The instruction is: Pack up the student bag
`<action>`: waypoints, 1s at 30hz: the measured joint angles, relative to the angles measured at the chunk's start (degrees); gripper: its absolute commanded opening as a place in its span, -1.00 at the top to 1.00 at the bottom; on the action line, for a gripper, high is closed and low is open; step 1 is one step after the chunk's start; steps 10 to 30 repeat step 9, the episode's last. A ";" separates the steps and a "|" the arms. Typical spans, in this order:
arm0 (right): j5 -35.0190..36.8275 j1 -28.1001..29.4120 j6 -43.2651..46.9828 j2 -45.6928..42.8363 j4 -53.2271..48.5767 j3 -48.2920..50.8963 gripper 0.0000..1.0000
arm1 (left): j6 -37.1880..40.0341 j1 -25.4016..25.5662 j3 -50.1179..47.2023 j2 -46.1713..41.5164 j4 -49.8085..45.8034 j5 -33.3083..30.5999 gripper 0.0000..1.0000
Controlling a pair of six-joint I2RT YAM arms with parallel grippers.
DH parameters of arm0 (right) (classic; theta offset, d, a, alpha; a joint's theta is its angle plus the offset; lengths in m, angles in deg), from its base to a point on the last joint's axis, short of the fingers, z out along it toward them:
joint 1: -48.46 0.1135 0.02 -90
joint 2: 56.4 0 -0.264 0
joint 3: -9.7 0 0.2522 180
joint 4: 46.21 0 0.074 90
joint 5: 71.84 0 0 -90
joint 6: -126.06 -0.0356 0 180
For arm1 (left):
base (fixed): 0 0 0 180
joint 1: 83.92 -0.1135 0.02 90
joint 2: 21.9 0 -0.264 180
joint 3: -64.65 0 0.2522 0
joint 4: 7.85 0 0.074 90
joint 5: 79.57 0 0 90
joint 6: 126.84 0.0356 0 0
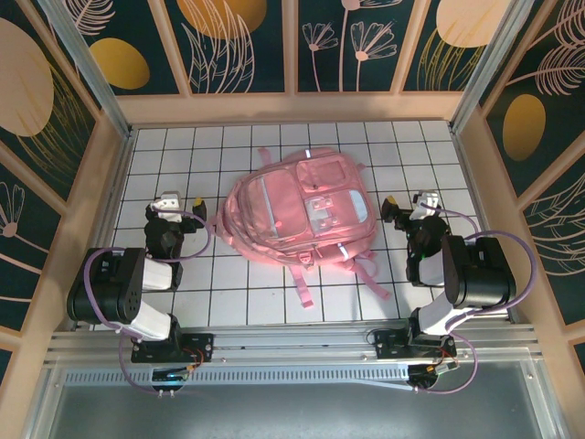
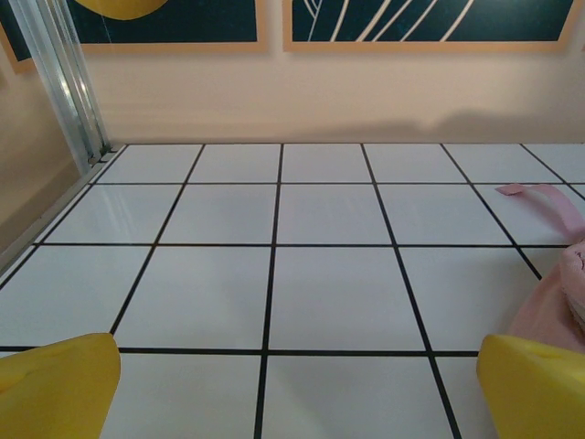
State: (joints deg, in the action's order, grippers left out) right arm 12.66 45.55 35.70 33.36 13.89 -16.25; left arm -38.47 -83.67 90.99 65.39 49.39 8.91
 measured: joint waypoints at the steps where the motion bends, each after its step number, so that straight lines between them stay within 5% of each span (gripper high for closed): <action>1: 0.00 0.00 0.00 0.00 -0.13 -0.02 -0.99 | 0.00 0.02 0.00 0.00 0.00 0.00 -0.98; 30: 0.00 0.00 0.00 0.00 -0.48 -0.09 -0.98 | 0.00 0.00 0.00 0.00 0.00 0.00 -0.98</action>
